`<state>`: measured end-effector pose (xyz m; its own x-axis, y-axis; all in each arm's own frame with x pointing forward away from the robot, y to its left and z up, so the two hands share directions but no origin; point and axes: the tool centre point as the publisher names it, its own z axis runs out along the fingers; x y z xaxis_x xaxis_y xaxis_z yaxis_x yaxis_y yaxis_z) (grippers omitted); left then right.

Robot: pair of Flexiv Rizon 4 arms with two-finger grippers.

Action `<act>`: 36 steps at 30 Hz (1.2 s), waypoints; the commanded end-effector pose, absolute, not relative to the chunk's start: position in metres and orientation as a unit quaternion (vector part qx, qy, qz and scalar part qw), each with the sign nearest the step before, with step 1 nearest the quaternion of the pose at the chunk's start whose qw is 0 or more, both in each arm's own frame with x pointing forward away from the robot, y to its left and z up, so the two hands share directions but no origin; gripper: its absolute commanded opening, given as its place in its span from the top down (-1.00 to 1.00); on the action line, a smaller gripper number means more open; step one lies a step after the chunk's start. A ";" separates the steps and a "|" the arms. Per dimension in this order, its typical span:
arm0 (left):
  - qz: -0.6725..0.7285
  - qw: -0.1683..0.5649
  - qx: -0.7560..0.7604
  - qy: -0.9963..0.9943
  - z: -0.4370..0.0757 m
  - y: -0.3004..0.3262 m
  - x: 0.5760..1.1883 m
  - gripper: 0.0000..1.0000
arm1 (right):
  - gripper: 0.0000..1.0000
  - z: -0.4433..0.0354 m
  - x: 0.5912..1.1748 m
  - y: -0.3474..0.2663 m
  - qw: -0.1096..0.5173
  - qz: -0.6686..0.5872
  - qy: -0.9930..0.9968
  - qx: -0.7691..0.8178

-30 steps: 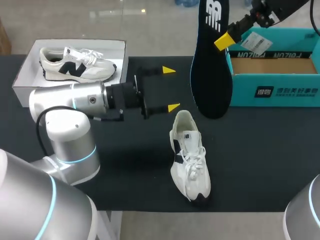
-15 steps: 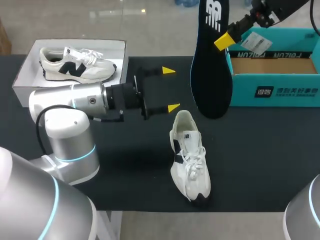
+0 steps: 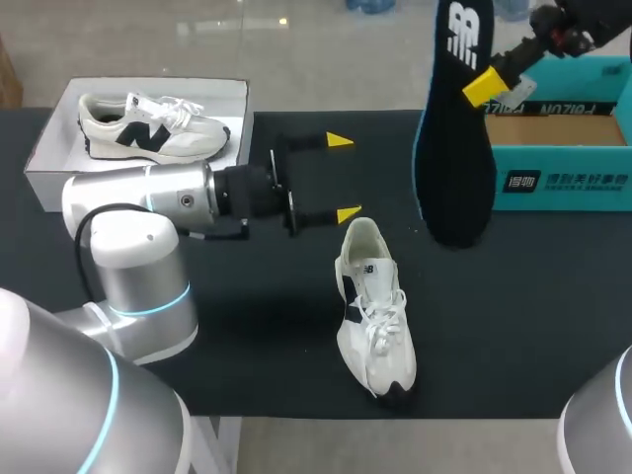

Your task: Take the shoe out of the shoebox, open the shoe tongue, remove and reinsert the insole, then place the shoe into the shoebox

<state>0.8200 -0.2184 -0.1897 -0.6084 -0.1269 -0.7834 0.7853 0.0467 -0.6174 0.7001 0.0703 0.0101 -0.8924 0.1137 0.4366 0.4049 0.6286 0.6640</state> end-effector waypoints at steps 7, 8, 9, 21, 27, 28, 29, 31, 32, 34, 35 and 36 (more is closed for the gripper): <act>-0.642 0.413 0.320 0.561 -0.188 -0.237 0.818 -1.00 | 1.00 -0.057 0.702 0.045 0.281 -0.474 -0.821 -0.150; -0.639 0.418 0.323 0.559 -0.188 -0.237 0.817 -1.00 | 1.00 -0.059 0.704 0.047 0.291 -0.472 -0.819 -0.151; -0.639 0.418 0.323 0.559 -0.188 -0.237 0.817 -1.00 | 1.00 -0.062 0.706 0.049 0.302 -0.470 -0.815 -0.152; -0.587 0.483 0.370 0.534 -0.186 -0.229 0.811 -1.00 | 1.00 -0.087 0.734 0.063 0.447 -0.411 -0.777 -0.166; -0.563 0.516 0.394 0.512 -0.181 -0.224 0.810 -1.00 | 1.00 -0.098 0.754 0.060 0.487 -0.371 -0.769 -0.184; -0.559 0.522 0.397 0.508 -0.179 -0.223 0.810 -1.00 | 1.00 -0.100 0.758 0.060 0.490 -0.365 -0.769 -0.186; -0.551 0.527 0.403 0.506 -0.178 -0.223 0.809 -1.00 | 1.00 -0.103 0.761 0.060 0.494 -0.360 -0.769 -0.189; -0.541 0.535 0.414 0.500 -0.176 -0.222 0.809 -1.00 | 1.00 -0.108 0.767 0.061 0.499 -0.353 -0.768 -0.191; -0.536 0.540 0.419 0.497 -0.175 -0.222 0.808 -1.00 | 1.00 -0.110 0.769 0.062 0.502 -0.347 -0.768 -0.194; -0.520 0.547 0.438 0.489 -0.173 -0.221 0.806 -1.00 | 1.00 -0.114 0.772 0.066 0.507 -0.339 -0.768 -0.195; -0.515 0.550 0.442 0.487 -0.173 -0.221 0.805 -1.00 | 1.00 -0.116 0.774 0.068 0.511 -0.338 -0.766 -0.194; -0.511 0.551 0.449 0.484 -0.172 -0.221 0.804 -1.00 | 1.00 -0.119 0.775 0.071 0.516 -0.332 -0.766 -0.194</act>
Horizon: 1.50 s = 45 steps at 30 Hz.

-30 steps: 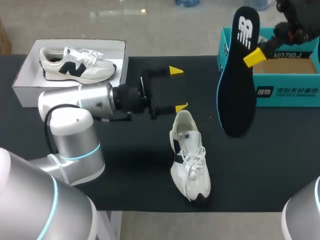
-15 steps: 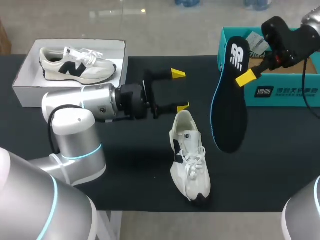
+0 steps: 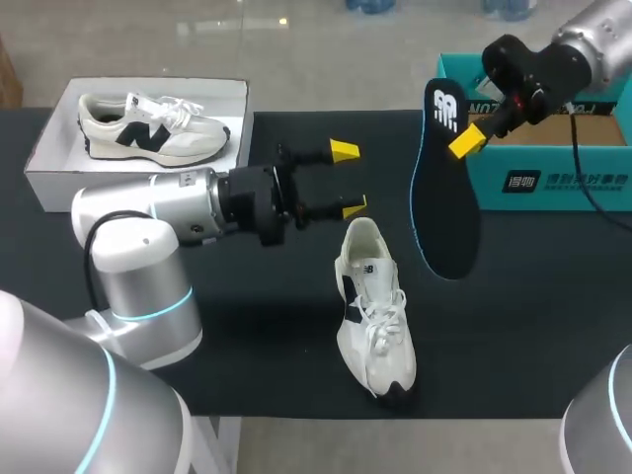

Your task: Take the shoe out of the shoebox, open the shoe tongue, remove and reinsert the insole, then place the shoe into the shoebox

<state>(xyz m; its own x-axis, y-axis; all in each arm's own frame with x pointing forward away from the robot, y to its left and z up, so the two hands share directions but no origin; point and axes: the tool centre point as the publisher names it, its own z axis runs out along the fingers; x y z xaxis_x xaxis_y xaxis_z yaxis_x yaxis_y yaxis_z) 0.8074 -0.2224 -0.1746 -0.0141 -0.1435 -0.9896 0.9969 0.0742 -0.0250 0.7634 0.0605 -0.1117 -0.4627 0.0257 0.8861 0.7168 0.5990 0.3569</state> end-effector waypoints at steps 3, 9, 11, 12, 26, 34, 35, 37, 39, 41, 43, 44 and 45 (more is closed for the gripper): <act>-0.499 0.556 0.461 0.478 -0.172 -0.222 0.803 -1.00 | 1.00 -0.128 0.778 0.081 0.528 -0.319 -0.763 -0.192; -0.495 0.559 0.468 0.473 -0.171 -0.222 0.803 -1.00 | 1.00 -0.143 0.784 0.098 0.537 -0.302 -0.764 -0.192; -0.493 0.559 0.469 0.473 -0.171 -0.222 0.804 -1.00 | 1.00 -0.148 0.786 0.102 0.540 -0.298 -0.762 -0.194; -0.493 0.559 0.470 0.472 -0.171 -0.222 0.804 -1.00 | 1.00 -0.149 0.787 0.105 0.540 -0.298 -0.762 -0.195; -0.481 0.564 0.493 0.456 -0.171 -0.222 0.790 -1.00 | 1.00 -0.164 0.801 0.127 0.549 -0.268 -0.759 -0.223; -0.473 0.569 0.499 0.452 -0.171 -0.223 0.787 -1.00 | 1.00 -0.163 0.805 0.137 0.532 -0.264 -0.768 -0.239; -0.473 0.569 0.499 0.451 -0.172 -0.224 0.787 -1.00 | 1.00 -0.162 0.805 0.138 0.530 -0.265 -0.769 -0.240; -0.474 0.569 0.499 0.450 -0.172 -0.225 0.788 -1.00 | 1.00 -0.164 0.806 0.138 0.527 -0.263 -0.770 -0.243; -0.473 0.572 0.500 0.448 -0.173 -0.227 0.787 -0.58 | 1.00 -0.164 0.806 0.139 0.523 -0.262 -0.772 -0.250; -0.472 0.573 0.499 0.447 -0.173 -0.228 0.788 0.37 | 1.00 -0.163 0.808 0.141 0.521 -0.265 -0.772 -0.250; -0.472 0.574 0.499 0.445 -0.174 -0.230 0.788 1.00 | 1.00 -0.162 0.809 0.142 0.518 -0.270 -0.773 -0.248; -0.472 0.575 0.499 0.445 -0.174 -0.230 0.789 1.00 | 1.00 -0.161 0.809 0.143 0.518 -0.270 -0.773 -0.248; -0.472 0.573 0.501 0.444 -0.174 -0.231 0.789 1.00 | 1.00 -0.160 0.809 0.144 0.516 -0.273 -0.773 -0.248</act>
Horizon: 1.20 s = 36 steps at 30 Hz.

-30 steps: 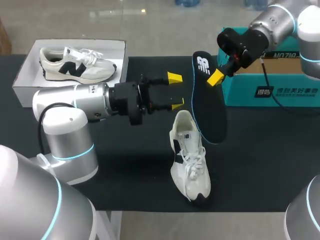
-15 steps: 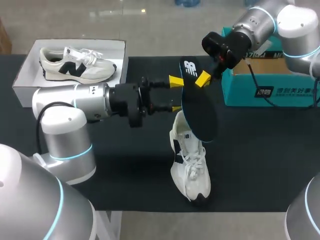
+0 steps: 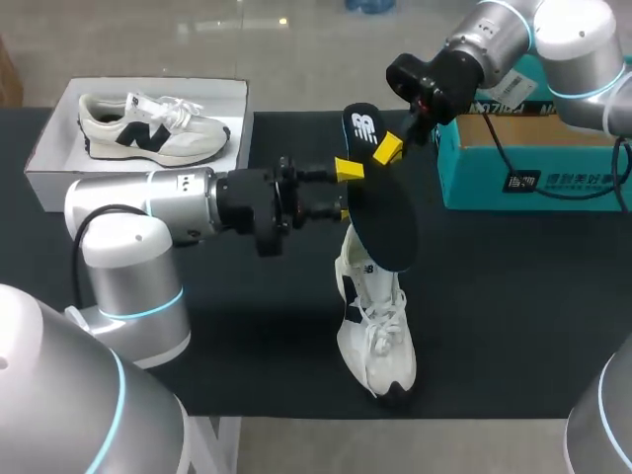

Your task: Take the shoe out of the shoebox, open the shoe tongue, remove and reinsert the insole, then place the shoe into the shoebox

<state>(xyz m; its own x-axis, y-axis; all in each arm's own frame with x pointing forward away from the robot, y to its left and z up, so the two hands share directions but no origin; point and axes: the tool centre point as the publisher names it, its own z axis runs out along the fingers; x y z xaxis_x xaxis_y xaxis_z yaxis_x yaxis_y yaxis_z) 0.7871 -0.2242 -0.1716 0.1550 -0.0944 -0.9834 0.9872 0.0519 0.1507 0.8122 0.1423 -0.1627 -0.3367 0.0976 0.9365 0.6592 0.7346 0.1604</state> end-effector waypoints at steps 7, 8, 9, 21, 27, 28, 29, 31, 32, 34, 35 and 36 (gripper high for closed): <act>-0.471 0.575 0.502 0.442 -0.174 -0.232 0.791 1.00 | 1.00 -0.159 0.809 0.146 0.515 -0.274 -0.773 -0.248; -0.472 0.575 0.502 0.441 -0.174 -0.232 0.791 1.00 | 1.00 -0.159 0.809 0.146 0.516 -0.274 -0.773 -0.248; -0.472 0.575 0.502 0.441 -0.174 -0.232 0.792 1.00 | 1.00 -0.160 0.809 0.146 0.516 -0.275 -0.773 -0.247; -0.473 0.568 0.507 0.443 -0.179 -0.226 0.794 1.00 | 0.19 -0.161 0.804 0.148 0.509 -0.289 -0.769 -0.258; -0.472 0.562 0.512 0.447 -0.184 -0.222 0.796 1.00 | -1.00 -0.154 0.793 0.137 0.462 -0.315 -0.787 -0.261; -0.472 0.560 0.512 0.449 -0.185 -0.221 0.797 1.00 | -1.00 -0.151 0.790 0.133 0.449 -0.318 -0.793 -0.262; -0.473 0.557 0.513 0.451 -0.187 -0.220 0.798 1.00 | -1.00 -0.146 0.785 0.129 0.430 -0.316 -0.803 -0.265; -0.477 0.550 0.513 0.454 -0.188 -0.218 0.799 1.00 | -1.00 -0.140 0.778 0.124 0.411 -0.311 -0.813 -0.271; -0.478 0.548 0.514 0.454 -0.189 -0.218 0.799 1.00 | -1.00 -0.135 0.773 0.119 0.396 -0.306 -0.821 -0.274; -0.482 0.542 0.516 0.456 -0.192 -0.218 0.800 1.00 | -1.00 -0.129 0.767 0.112 0.371 -0.298 -0.835 -0.277; -0.486 0.537 0.515 0.457 -0.193 -0.218 0.800 1.00 | -1.00 -0.125 0.763 0.109 0.359 -0.293 -0.840 -0.281; -0.488 0.535 0.515 0.458 -0.195 -0.219 0.800 1.00 | -1.00 -0.121 0.760 0.106 0.345 -0.285 -0.848 -0.283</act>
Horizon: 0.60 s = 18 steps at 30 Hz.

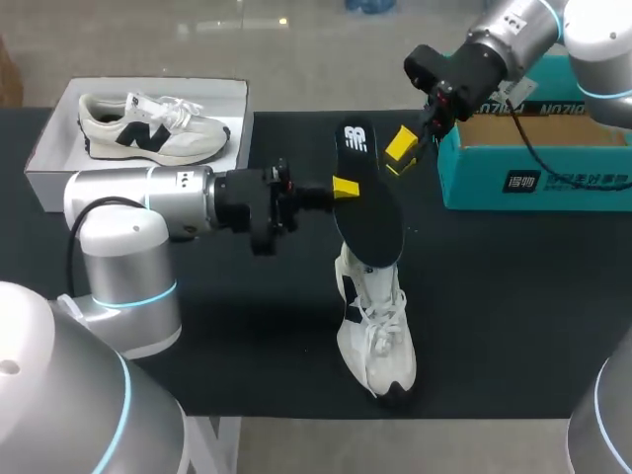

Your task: Take the shoe out of the shoebox, open the shoe tongue, remove and reinsert the insole, then place the shoe into the shoebox

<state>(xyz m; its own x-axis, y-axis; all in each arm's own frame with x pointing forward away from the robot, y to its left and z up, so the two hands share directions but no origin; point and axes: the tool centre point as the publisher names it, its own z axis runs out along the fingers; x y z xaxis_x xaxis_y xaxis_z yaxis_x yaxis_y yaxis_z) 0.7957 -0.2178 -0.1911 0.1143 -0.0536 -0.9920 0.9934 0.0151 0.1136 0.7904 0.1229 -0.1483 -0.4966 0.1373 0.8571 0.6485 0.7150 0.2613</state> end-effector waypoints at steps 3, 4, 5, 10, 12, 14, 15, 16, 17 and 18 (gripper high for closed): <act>-0.492 0.526 0.519 0.461 -0.199 -0.220 0.799 1.00 | -1.00 -0.106 0.749 0.100 0.295 -0.261 -0.873 -0.287; -0.493 0.524 0.519 0.462 -0.200 -0.221 0.799 1.00 | -1.00 -0.102 0.746 0.099 0.280 -0.254 -0.882 -0.282; -0.494 0.522 0.520 0.462 -0.200 -0.221 0.799 1.00 | -1.00 -0.099 0.742 0.097 0.265 -0.247 -0.887 -0.285; -0.507 0.509 0.514 0.469 -0.202 -0.221 0.799 1.00 | -1.00 -0.089 0.726 0.086 0.194 -0.217 -0.911 -0.291; -0.510 0.506 0.511 0.472 -0.203 -0.222 0.800 1.00 | -1.00 -0.086 0.721 0.083 0.165 -0.202 -0.919 -0.295; -0.513 0.503 0.510 0.473 -0.204 -0.223 0.800 1.00 | -1.00 -0.083 0.717 0.080 0.139 -0.195 -0.924 -0.298; -0.514 0.502 0.510 0.473 -0.204 -0.224 0.799 1.00 | -1.00 -0.081 0.716 0.078 0.123 -0.189 -0.926 -0.304; -0.514 0.501 0.510 0.474 -0.204 -0.224 0.798 1.00 | -1.00 -0.081 0.715 0.078 0.112 -0.182 -0.927 -0.307; -0.515 0.500 0.510 0.474 -0.205 -0.225 0.797 1.00 | -1.00 -0.080 0.715 0.078 0.100 -0.178 -0.929 -0.308; -0.515 0.500 0.510 0.474 -0.205 -0.226 0.797 1.00 | -1.00 -0.079 0.715 0.078 0.092 -0.175 -0.930 -0.310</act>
<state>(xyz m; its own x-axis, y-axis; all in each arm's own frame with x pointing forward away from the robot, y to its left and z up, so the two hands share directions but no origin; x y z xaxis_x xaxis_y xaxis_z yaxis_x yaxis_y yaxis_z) 0.7960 -0.2224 -0.2035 0.0194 -0.0302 -0.9994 0.9985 -0.0503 0.0209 0.7256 0.0796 -0.0848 -0.7128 0.3677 0.5972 0.6045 0.7538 0.2575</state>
